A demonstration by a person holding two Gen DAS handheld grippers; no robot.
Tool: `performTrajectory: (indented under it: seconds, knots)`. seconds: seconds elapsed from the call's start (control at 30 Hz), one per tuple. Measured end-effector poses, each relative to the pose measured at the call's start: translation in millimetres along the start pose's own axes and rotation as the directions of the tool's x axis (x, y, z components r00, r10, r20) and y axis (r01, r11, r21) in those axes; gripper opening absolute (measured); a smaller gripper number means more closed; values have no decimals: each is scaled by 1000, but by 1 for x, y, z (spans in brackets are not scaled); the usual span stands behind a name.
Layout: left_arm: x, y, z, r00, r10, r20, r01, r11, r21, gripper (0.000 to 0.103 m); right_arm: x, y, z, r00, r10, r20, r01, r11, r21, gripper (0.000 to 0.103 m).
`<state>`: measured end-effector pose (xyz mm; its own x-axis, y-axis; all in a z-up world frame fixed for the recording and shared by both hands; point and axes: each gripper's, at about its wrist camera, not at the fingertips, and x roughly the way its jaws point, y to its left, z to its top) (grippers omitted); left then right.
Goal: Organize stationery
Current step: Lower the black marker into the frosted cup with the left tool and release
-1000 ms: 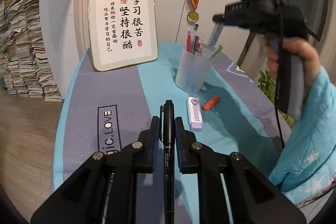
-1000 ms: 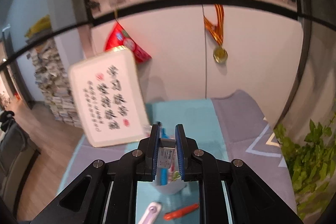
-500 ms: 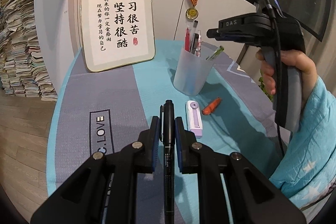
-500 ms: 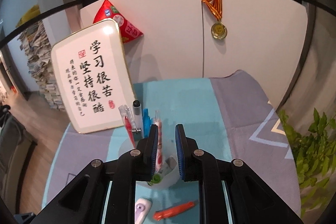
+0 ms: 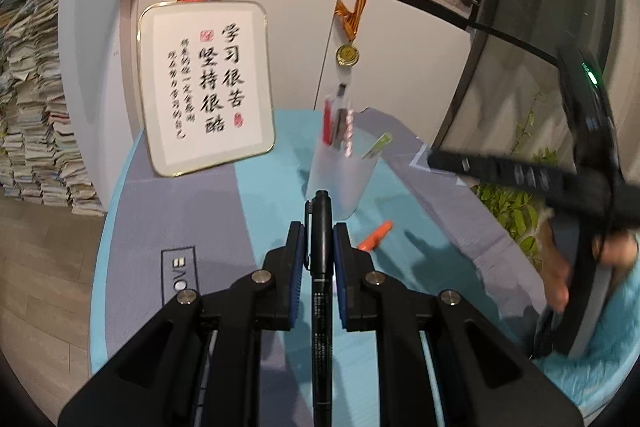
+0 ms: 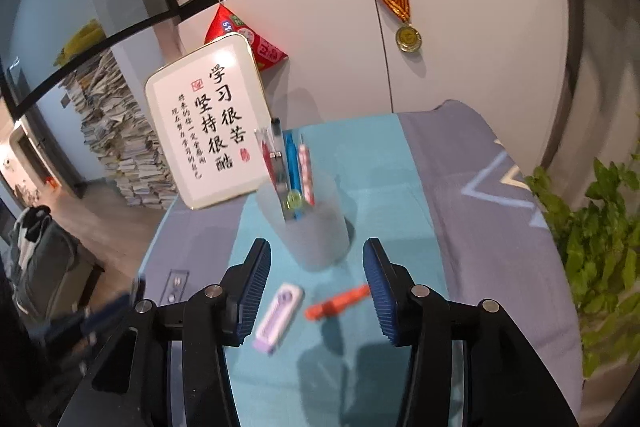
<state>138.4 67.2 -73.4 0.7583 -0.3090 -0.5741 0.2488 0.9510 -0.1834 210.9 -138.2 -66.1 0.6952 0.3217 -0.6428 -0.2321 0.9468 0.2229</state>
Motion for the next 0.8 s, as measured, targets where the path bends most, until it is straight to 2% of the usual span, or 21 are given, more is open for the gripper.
performTrajectory:
  seconds: [0.17,0.33,0.6,0.7,0.8]
  knots:
    - [3,-13,20,999,-10,38,10,1000,2,13,-18,-5,-22,999,-54,7,54,998,-35,49]
    - [9,-19,44,995,-8,96,11,999,-37,13,-19,-16,-38,997,-78,-21,77,996,-37,49]
    - [31,-29,71,995,-12,95,19,997,-72,13,-20,-46,-51,996,-71,-49,72,997,30,49]
    - [41,-29,87,991,18,135,-6,996,-90,13,-20,-54,-52,997,-65,-47,68,996,60,49]
    - [55,-23,98,985,32,170,-4,987,-158,13,-22,-56,-54,998,-55,-44,58,996,63,49]
